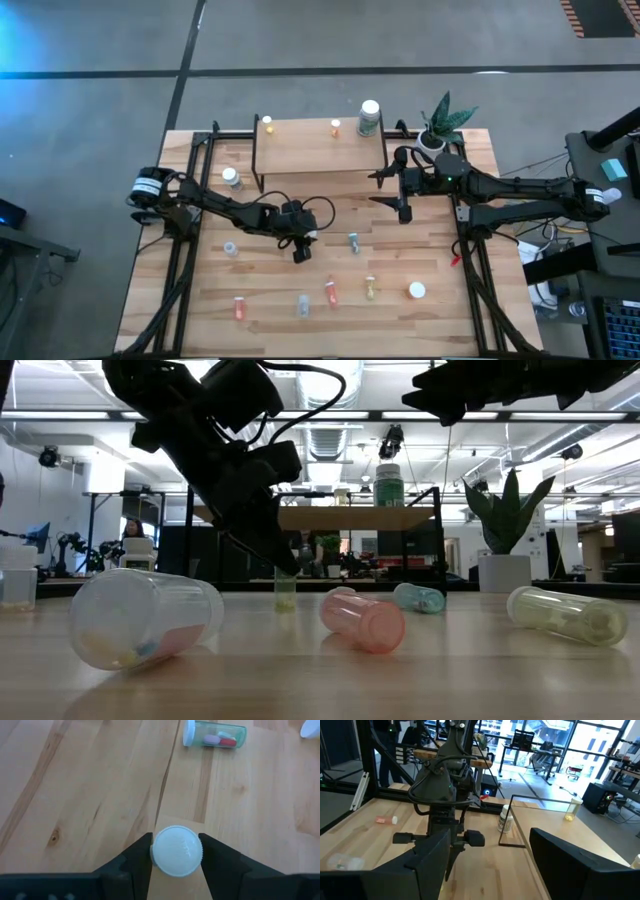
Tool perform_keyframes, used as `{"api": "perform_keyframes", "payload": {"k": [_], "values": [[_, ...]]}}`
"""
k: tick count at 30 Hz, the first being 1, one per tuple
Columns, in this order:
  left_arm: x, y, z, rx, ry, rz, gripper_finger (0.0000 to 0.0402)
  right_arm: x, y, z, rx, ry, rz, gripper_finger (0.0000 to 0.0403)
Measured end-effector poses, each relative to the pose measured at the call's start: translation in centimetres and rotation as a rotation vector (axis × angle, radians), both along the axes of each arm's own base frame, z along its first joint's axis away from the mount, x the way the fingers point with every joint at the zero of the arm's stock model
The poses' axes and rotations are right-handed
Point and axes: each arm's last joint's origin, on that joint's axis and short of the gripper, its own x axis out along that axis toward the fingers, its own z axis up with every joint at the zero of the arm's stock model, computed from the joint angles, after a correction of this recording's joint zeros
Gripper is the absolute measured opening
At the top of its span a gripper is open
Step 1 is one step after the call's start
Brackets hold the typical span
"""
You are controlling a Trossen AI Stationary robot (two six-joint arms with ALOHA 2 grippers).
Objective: Pick and place medicine bottles onto shelf by color
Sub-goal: Put the yellow pill bottle on the shelf
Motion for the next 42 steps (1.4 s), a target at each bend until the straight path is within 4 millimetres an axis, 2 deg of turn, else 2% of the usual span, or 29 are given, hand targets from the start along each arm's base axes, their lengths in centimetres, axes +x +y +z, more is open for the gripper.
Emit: {"api": "perform_keyframes", "payload": {"k": [14,24,42], "values": [[-0.8,0.1,-1.0,0.009,0.005,0.007,0.0140,0.0,0.0,0.0,0.000,0.000,0.000,0.0263],[-0.8,0.1,-1.3,0.006,-0.046,0.014,0.0190,0.0,0.0,0.0,0.002,0.000,-0.001,0.0263],[-0.5,0.1,-2.5,0.007,-0.019,0.016,0.0191,0.0,0.0,-0.1,0.001,0.003,-0.002,0.0263]]}}
